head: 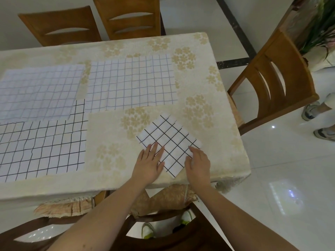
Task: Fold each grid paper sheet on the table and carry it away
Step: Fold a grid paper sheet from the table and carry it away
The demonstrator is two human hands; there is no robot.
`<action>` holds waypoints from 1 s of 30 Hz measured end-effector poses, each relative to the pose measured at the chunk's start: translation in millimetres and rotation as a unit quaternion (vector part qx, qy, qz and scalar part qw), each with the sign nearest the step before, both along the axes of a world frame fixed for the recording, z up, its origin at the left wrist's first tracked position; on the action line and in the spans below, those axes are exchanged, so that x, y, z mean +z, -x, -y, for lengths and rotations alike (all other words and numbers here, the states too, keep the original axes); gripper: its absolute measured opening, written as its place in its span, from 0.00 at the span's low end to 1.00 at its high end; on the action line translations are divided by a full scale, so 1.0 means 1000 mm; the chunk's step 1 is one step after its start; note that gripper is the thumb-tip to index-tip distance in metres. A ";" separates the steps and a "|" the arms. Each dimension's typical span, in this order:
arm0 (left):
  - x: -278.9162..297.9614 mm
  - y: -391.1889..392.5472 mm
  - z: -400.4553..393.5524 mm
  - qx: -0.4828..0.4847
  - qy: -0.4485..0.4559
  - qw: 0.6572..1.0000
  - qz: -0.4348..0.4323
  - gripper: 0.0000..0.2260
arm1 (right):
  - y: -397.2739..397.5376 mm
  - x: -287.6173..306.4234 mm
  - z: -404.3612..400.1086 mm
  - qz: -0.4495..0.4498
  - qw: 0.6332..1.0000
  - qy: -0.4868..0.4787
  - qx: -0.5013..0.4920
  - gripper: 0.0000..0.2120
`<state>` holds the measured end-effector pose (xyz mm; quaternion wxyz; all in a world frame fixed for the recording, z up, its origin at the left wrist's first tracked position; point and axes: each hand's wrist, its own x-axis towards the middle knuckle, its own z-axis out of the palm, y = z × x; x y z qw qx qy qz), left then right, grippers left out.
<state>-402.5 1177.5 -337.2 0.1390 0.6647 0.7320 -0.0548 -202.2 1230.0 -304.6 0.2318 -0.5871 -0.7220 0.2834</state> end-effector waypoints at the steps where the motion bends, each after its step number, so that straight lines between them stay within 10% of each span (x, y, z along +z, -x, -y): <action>1: 0.000 0.001 -0.001 -0.004 0.002 1.000 0.000 0.27 | 0.001 -0.001 0.003 0.030 0.999 -0.026 0.035 0.19; 10: 0.014 0.017 -0.009 0.100 -0.150 0.978 0.101 0.28 | 0.004 -0.016 0.019 0.212 0.958 -0.038 0.189 0.28; 17: 0.025 0.056 -0.047 0.490 -0.130 0.800 0.322 0.23 | 0.007 -0.015 0.023 0.228 0.943 -0.020 0.239 0.29; 26: 0.027 0.071 -0.072 0.547 -0.070 0.758 0.349 0.05 | 0.006 -0.016 0.027 0.229 0.938 -0.007 0.259 0.28; 30: 0.032 0.068 -0.062 0.503 -0.090 0.793 0.332 0.01 | 0.007 -0.016 0.027 0.234 0.934 0.005 0.269 0.29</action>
